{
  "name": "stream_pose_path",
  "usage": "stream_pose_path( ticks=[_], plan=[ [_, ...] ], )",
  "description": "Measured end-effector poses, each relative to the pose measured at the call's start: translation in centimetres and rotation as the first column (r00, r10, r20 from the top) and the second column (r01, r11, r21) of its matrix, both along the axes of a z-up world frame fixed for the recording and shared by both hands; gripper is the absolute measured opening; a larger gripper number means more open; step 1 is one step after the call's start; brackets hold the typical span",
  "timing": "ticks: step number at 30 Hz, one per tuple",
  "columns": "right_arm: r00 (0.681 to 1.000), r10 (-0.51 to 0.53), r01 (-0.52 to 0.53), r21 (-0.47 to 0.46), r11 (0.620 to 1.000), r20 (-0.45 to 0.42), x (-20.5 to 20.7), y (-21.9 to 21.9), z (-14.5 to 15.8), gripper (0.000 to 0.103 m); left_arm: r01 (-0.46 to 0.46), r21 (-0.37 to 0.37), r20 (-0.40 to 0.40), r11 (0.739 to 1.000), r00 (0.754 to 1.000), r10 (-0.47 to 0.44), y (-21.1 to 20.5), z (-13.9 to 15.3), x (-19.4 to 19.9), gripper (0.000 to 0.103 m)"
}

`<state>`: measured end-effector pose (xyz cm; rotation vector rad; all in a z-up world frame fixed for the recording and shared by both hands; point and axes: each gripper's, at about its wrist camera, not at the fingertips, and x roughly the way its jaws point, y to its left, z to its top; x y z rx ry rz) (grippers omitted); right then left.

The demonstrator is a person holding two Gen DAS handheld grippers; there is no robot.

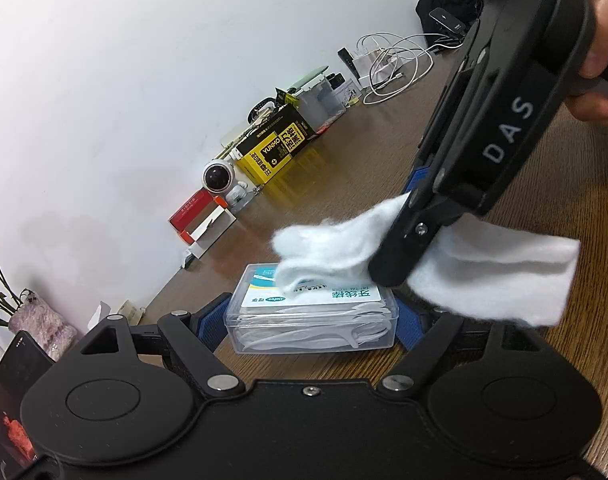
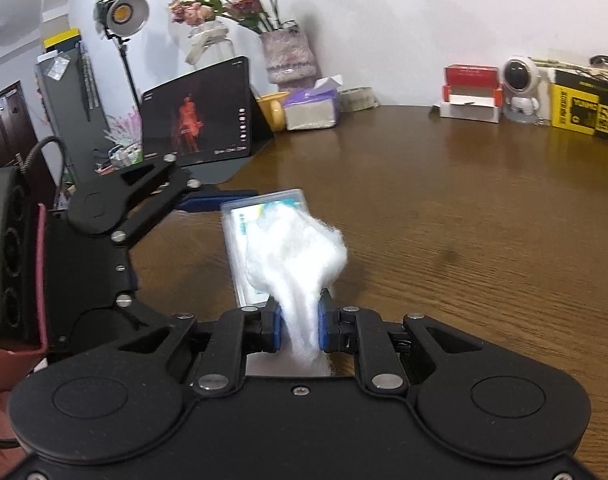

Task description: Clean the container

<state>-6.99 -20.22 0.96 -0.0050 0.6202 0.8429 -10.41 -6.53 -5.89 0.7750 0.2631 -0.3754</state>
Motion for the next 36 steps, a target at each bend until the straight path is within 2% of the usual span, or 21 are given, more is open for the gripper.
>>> stream_pose_path(
  ticks=[6,14,26,31,36],
  plan=[
    [0.997,0.065,-0.066,0.016,0.998,0.048,-0.1,2.2,1.4,0.017,0.0,0.002,0.004,1.0,1.0,0.0,0.2,0.4,0.4,0.08],
    [0.994,0.065,-0.064,-0.008,0.998,0.083,1.5,3.2,2.6,0.017,0.0,0.001,0.002,1.0,1.0,0.0,0.3,0.7,0.4,0.08],
    [1.0,0.007,-0.006,-0.026,1.0,0.023,1.3,0.6,0.7,0.017,0.0,0.001,0.0,1.0,1.0,0.0,0.5,1.8,-0.1,0.08],
    [1.0,0.006,-0.006,-0.015,1.0,-0.008,0.1,-0.2,-0.1,0.017,0.0,0.001,0.001,1.0,1.0,0.0,0.6,2.2,0.1,0.08],
    [0.999,0.042,-0.042,-0.008,0.999,0.014,-0.2,0.7,0.6,0.017,0.0,0.002,0.003,1.0,1.0,0.0,0.5,2.3,0.6,0.08]
  ],
)
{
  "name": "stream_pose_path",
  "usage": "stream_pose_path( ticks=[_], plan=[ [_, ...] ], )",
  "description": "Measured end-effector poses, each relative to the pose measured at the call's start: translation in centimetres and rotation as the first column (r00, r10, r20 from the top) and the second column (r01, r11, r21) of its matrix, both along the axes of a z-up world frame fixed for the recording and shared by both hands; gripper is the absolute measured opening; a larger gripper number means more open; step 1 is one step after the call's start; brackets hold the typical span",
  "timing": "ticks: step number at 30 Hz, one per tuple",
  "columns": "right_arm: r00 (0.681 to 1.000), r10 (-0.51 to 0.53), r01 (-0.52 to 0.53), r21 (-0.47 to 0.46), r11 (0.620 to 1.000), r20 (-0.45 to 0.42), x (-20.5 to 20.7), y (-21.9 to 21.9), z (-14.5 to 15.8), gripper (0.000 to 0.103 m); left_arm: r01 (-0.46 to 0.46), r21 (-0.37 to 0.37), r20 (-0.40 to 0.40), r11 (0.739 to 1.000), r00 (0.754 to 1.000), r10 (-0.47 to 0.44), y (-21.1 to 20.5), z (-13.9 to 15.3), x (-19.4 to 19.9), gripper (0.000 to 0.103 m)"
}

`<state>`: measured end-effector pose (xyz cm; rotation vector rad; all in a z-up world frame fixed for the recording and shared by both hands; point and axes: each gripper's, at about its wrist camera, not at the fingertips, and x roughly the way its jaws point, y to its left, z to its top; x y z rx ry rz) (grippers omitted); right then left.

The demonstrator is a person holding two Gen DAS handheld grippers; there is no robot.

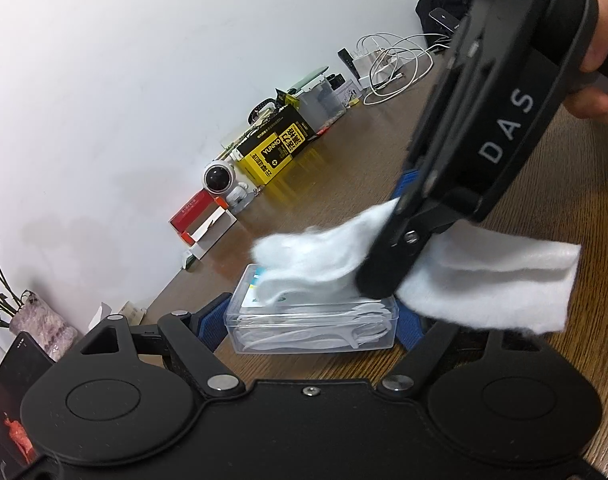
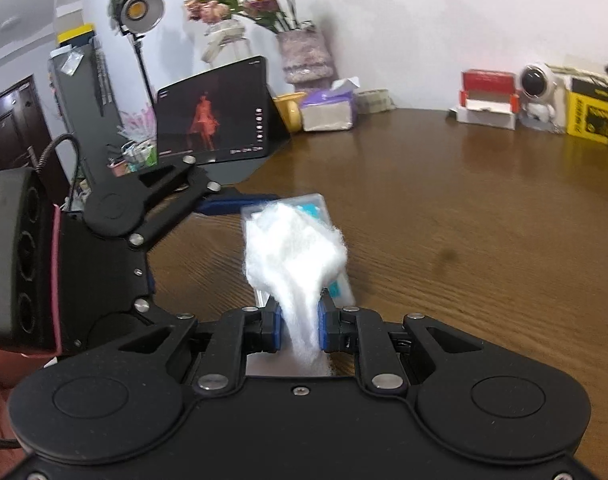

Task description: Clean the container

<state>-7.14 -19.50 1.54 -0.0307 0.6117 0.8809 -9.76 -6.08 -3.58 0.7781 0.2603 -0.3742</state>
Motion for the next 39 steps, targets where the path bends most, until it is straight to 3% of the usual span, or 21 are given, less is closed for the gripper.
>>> stream_pose_path(
  ticks=[7,19,28,35,39],
  plan=[
    [0.998,0.054,-0.055,0.027,0.998,0.032,1.2,1.9,1.5,0.017,0.0,0.0,-0.001,1.0,1.0,0.0,0.3,0.0,-0.1,0.08],
    [0.998,0.011,-0.012,0.013,1.0,0.057,4.0,2.0,1.9,0.017,0.0,-0.002,-0.006,1.0,1.0,0.0,0.3,0.3,-0.2,0.081],
    [0.999,-0.045,0.045,0.005,0.999,-0.018,2.8,-0.8,-0.1,0.018,0.002,0.001,0.002,1.0,1.0,-0.002,0.2,0.8,-0.4,0.08],
    [0.997,-0.024,0.022,-0.034,0.999,-0.077,0.9,-1.2,-1.2,0.017,0.002,-0.001,-0.004,1.0,1.0,-0.002,0.5,1.1,-0.1,0.08],
    [0.995,-0.003,0.007,0.038,0.999,-0.103,0.5,-1.2,-0.5,0.016,0.002,-0.001,-0.002,1.0,1.0,-0.002,0.3,1.4,-0.6,0.08]
  ],
)
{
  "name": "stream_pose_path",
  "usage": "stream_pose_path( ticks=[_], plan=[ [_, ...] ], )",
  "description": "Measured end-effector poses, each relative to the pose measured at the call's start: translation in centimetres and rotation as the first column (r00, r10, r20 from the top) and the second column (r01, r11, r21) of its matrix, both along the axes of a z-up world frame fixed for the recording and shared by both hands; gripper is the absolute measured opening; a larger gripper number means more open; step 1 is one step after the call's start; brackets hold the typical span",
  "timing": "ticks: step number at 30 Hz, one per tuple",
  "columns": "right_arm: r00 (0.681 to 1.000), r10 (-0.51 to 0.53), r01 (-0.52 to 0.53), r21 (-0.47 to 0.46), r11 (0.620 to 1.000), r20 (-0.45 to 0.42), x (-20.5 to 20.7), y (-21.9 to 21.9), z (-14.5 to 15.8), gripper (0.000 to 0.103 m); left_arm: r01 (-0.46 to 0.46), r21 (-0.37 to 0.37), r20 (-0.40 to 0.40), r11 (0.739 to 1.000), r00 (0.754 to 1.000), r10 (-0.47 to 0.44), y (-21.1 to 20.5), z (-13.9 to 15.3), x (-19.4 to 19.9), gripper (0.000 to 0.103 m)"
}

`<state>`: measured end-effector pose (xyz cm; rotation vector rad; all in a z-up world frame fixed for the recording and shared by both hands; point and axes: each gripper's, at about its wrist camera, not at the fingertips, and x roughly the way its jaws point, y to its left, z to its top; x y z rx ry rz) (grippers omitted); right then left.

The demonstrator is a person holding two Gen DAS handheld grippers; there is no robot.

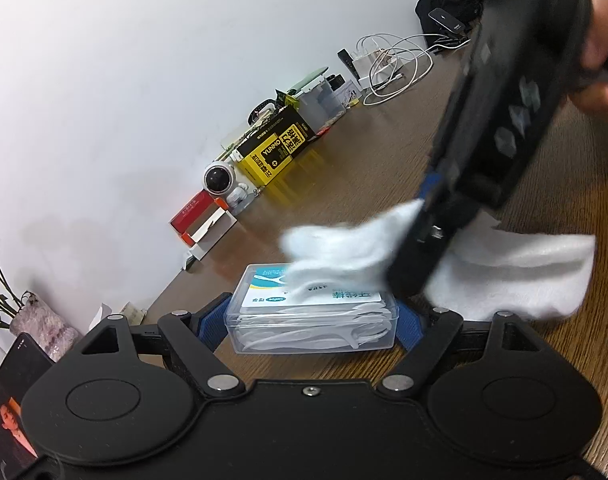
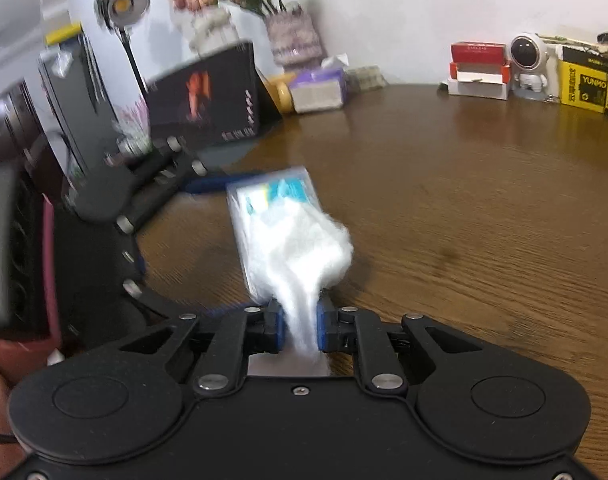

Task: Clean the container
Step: 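Rub the white wipe back and forth over the box lid while the left tool holds it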

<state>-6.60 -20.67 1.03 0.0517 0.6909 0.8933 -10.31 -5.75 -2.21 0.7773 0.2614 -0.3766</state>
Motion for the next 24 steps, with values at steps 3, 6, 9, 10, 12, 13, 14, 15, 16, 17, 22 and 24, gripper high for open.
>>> stream_pose_path(
  ticks=[3,6,9,10,12,13,14,15,16,17,22,24],
  plan=[
    [0.999,0.042,-0.042,0.026,0.999,0.017,-0.2,1.1,1.0,0.016,0.0,0.0,0.0,1.0,1.0,0.0,-0.5,-0.1,-1.0,0.08],
    [0.996,0.075,-0.077,0.041,0.996,0.04,0.2,2.3,1.5,0.016,-0.001,-0.001,-0.001,1.0,1.0,0.001,-0.6,-0.1,-1.3,0.08],
    [0.995,0.074,-0.079,0.07,0.994,0.063,1.2,3.0,2.1,0.016,-0.001,0.0,0.0,1.0,1.0,0.001,-0.6,-0.2,-1.3,0.08],
    [0.995,0.072,-0.076,0.063,0.995,0.071,1.4,3.1,2.3,0.016,0.0,0.0,0.0,1.0,1.0,0.0,-0.5,-0.2,-1.2,0.08],
    [0.994,0.066,-0.07,0.05,0.996,0.087,1.9,3.3,2.5,0.016,0.0,0.0,0.0,1.0,1.0,0.0,-0.5,-0.1,-1.1,0.08],
    [0.994,0.056,-0.06,0.041,0.997,0.093,2.1,3.3,2.5,0.016,-0.001,0.0,-0.001,1.0,1.0,0.001,-0.5,-0.1,-1.0,0.08],
    [0.994,0.047,-0.05,0.032,0.998,0.099,2.3,3.2,2.4,0.016,-0.001,0.0,-0.001,1.0,1.0,0.001,-0.4,-0.1,-0.9,0.08],
    [0.995,0.036,-0.039,0.033,0.999,0.096,2.5,3.1,2.3,0.016,-0.001,-0.001,-0.001,1.0,1.0,0.001,-0.4,-0.1,-0.8,0.08],
    [0.995,0.024,-0.027,0.035,0.999,0.093,2.7,2.9,2.1,0.016,-0.001,-0.001,-0.001,1.0,1.0,0.001,-0.4,-0.1,-0.7,0.08],
    [0.996,0.013,-0.016,0.033,0.999,0.091,2.8,2.7,1.9,0.016,-0.001,-0.001,-0.001,1.0,1.0,0.001,-0.4,-0.1,-0.6,0.08],
    [0.997,-0.019,0.018,0.013,1.0,0.076,2.3,1.4,1.0,0.016,-0.001,-0.001,-0.002,1.0,1.0,0.001,-0.2,-0.1,-0.1,0.08],
    [0.998,-0.025,0.025,0.015,1.0,0.062,1.9,0.9,0.6,0.016,-0.001,-0.001,-0.002,1.0,1.0,0.001,-0.1,-0.2,0.0,0.08]
  ],
)
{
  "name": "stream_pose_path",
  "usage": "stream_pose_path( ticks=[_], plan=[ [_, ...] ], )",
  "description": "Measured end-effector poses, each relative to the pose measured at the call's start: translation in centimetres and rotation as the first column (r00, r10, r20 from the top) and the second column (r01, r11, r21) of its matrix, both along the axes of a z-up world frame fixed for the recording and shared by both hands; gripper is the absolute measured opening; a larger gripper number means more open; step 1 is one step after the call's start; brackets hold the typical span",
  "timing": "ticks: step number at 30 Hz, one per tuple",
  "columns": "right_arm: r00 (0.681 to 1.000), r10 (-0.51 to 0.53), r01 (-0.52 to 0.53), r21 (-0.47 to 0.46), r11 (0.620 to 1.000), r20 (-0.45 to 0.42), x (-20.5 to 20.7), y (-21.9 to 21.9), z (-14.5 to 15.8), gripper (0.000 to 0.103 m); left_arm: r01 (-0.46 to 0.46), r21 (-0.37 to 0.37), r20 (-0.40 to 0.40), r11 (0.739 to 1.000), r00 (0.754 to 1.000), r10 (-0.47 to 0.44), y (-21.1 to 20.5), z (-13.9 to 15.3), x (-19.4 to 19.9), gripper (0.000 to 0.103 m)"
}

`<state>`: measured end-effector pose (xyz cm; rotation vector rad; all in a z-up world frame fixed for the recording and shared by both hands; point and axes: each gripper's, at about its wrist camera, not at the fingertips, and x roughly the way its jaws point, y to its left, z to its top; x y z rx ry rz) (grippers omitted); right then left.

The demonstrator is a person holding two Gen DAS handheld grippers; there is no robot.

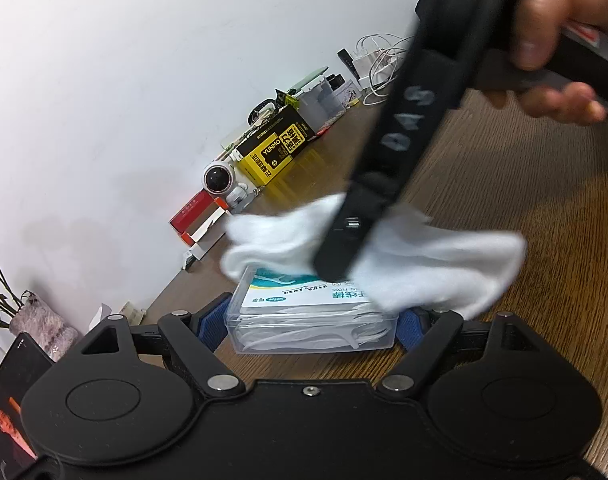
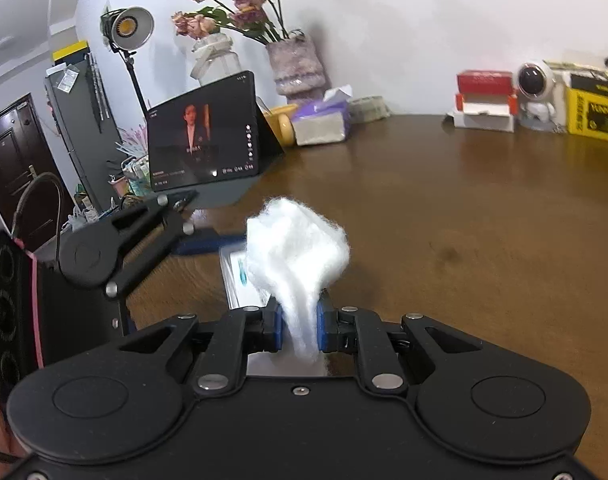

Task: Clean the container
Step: 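Rub the white wipe back and forth over the box lid while the left tool holds it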

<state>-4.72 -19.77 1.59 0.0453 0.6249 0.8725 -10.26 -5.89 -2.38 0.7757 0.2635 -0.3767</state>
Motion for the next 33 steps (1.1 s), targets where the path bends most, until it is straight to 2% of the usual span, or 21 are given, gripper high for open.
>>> stream_pose_path(
  ticks=[9,20,33],
  plan=[
    [0.999,0.023,-0.023,0.01,1.0,-0.037,-2.5,-0.9,-1.0,0.016,-0.001,0.0,0.001,1.0,1.0,0.001,0.1,-0.1,-0.1,0.08],
    [0.996,0.088,-0.089,0.036,0.995,0.023,-1.6,1.4,1.0,0.016,-0.001,0.002,0.004,1.0,1.0,0.001,-0.4,0.0,-1.8,0.08],
    [0.999,0.008,-0.009,0.049,0.999,0.035,0.5,1.1,0.5,0.016,-0.002,0.0,0.0,1.0,1.0,0.002,-0.2,0.2,-1.3,0.08]
  ],
)
